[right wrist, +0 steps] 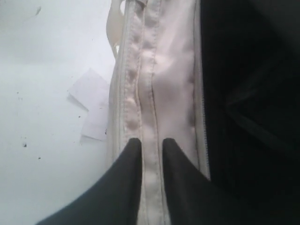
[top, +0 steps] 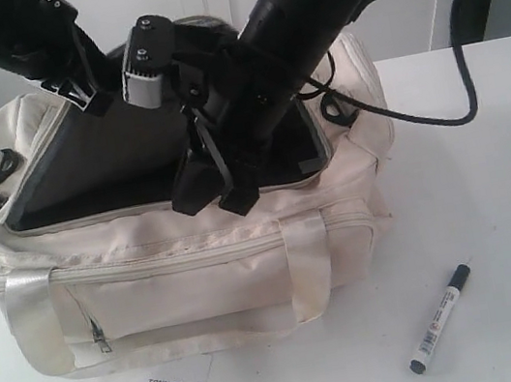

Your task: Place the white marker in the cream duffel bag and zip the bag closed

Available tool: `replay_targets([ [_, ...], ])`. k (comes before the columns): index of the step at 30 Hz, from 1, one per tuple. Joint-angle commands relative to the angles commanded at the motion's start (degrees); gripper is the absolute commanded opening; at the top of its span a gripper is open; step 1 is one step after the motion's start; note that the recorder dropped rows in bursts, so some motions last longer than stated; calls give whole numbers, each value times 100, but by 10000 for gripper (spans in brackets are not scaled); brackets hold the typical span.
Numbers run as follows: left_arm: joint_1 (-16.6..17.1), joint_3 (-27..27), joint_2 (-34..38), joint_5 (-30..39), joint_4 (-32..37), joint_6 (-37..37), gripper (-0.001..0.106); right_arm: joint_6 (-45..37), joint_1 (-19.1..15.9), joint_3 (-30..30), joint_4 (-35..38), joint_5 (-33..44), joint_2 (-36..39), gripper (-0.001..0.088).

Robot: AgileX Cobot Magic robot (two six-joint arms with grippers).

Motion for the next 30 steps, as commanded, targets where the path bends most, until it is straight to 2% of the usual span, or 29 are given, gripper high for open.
replay_targets([
  [1, 0, 0, 0, -15, 2, 28, 0, 1, 0, 0, 108, -132, 42, 469],
  [3, 0, -24, 0, -44, 2, 100, 0, 1, 0, 0, 317, -293, 119, 565],
  [6, 0, -132, 0, -44, 2, 132, 0, 1, 0, 0, 329, -627, 227, 563],
  [9, 0, -328, 0, -21, 2, 155, 0, 1, 0, 0, 314, -748, 368, 491],
  [11, 0, -469, 0, -12, 2, 155, 0, 1, 0, 0, 305, -701, 469, 408],
  [14, 0, -644, 0, -56, 2, 183, 0, 1, 0, 0, 270, -543, 595, 232],
  [17, 0, -763, 0, -241, 2, 327, 0, 1, 0, 0, 97, -459, 647, -5],
  [21, 0, -951, 0, -547, 2, 398, 0, 12, 0, 0, 35, -460, 647, 0],
  [30, 0, -996, 76, -1781, 2, 1192, 0, 24, 0, 0, -205, -229, 647, 0],
])
